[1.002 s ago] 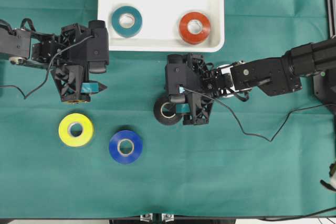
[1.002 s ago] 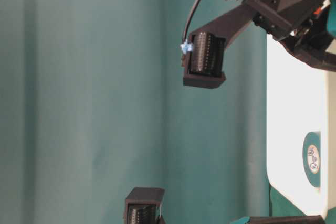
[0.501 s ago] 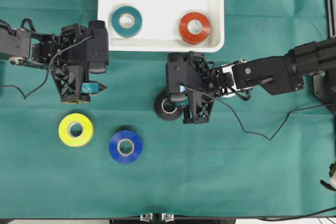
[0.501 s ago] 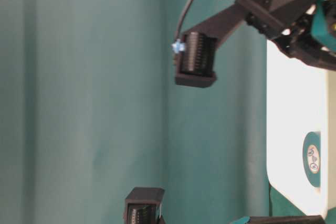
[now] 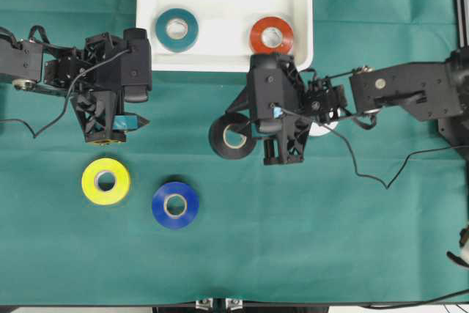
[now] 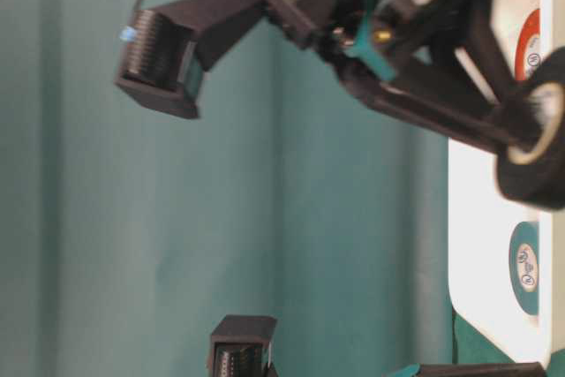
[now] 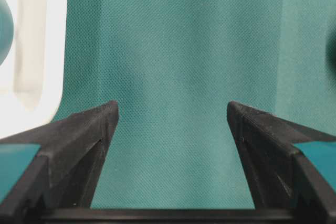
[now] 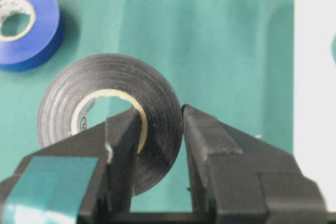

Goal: Put the tape alternately from left to right into the white case.
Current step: 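Carry the black tape into the tray beside the red tape and release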

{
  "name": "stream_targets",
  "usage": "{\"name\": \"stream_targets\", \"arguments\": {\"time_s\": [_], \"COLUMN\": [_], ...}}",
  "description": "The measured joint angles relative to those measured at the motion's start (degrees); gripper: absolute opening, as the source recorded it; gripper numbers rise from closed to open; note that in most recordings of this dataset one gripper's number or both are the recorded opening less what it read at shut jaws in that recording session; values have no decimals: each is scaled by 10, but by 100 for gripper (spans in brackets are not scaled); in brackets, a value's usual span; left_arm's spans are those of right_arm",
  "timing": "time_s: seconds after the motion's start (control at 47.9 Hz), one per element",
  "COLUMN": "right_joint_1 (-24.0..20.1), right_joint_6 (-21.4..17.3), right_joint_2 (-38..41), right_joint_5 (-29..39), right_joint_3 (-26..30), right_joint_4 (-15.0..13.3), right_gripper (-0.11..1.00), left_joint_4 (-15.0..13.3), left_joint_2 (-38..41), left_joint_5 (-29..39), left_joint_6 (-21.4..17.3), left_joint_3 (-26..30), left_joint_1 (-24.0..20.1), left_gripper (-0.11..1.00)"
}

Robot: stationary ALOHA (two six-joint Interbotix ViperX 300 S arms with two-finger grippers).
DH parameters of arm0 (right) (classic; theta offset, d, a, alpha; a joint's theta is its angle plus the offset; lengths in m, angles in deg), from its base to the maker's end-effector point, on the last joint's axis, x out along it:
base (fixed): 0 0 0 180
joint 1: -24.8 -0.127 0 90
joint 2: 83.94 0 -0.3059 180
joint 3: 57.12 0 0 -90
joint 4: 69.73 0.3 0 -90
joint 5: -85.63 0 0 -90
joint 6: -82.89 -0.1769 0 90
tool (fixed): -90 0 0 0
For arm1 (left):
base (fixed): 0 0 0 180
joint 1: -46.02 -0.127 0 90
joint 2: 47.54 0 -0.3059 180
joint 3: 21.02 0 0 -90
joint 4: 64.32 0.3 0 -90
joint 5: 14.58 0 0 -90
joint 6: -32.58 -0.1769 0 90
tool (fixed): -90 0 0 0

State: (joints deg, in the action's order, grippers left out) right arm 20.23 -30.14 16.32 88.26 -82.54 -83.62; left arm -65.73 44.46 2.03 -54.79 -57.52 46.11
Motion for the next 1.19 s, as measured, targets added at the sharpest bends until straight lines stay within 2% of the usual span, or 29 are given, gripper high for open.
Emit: {"name": "stream_targets", "arguments": {"time_s": [0.397,0.898,1.19], "right_joint_1": [54,211,263], "right_joint_6": [1,2,2], "right_joint_2": [-5,-6,-5], "right_joint_5": [-1,-1,-4], "right_joint_3": [0,-22,-37], "right_joint_4": [-9,-15,-39], "right_gripper": [25,25,25], "left_joint_4": [0,0,0], "left_joint_2": [0,0,0], "left_joint_5": [1,0,1], "left_joint_6": [0,0,0], "left_joint_3": [0,-2,-3], "left_joint_1": [0,0,0], "left_gripper": [84,84,84]}}
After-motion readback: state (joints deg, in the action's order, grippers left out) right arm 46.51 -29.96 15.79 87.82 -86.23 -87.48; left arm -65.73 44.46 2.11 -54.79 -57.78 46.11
